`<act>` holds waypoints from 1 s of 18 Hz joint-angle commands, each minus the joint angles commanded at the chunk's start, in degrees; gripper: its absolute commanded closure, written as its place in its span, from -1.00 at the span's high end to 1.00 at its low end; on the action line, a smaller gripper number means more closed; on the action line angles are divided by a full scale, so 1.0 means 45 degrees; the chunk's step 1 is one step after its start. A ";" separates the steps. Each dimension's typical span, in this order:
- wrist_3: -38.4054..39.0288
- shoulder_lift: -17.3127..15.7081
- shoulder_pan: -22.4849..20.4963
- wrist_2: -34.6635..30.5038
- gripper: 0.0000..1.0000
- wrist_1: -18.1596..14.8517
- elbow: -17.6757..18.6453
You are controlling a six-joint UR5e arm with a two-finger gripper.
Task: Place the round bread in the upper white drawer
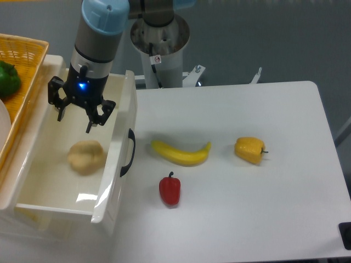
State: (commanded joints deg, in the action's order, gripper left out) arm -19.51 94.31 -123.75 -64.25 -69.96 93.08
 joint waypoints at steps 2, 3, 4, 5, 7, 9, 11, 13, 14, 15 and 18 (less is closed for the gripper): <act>0.0000 0.0020 0.0060 0.0000 0.43 0.0000 0.0000; 0.0000 0.0000 0.0060 0.0000 0.43 0.0000 0.0000; -0.0019 0.0000 0.0040 -0.0019 0.43 0.0000 -0.0039; -0.0078 -0.0019 -0.0018 -0.0039 0.43 0.0020 -0.0155; -0.0330 -0.0116 -0.0193 -0.0252 0.44 0.0059 -0.0331; -0.0449 -0.0272 -0.0505 -0.0468 0.50 0.0059 -0.0332; -0.0643 -0.0371 -0.0954 -0.0469 0.66 0.0078 -0.0390; -0.0800 -0.0352 -0.1228 -0.0488 0.78 0.0078 -0.0429; -0.0801 -0.0352 -0.1365 -0.0488 0.88 0.0059 -0.0430; -0.0801 -0.0352 -0.1521 -0.0488 0.98 0.0059 -0.0430; -0.0994 -0.0352 -0.1873 -0.0644 1.00 0.0078 -0.0469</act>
State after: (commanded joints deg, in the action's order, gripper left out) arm -23.99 92.72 -132.18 -67.14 -69.61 90.97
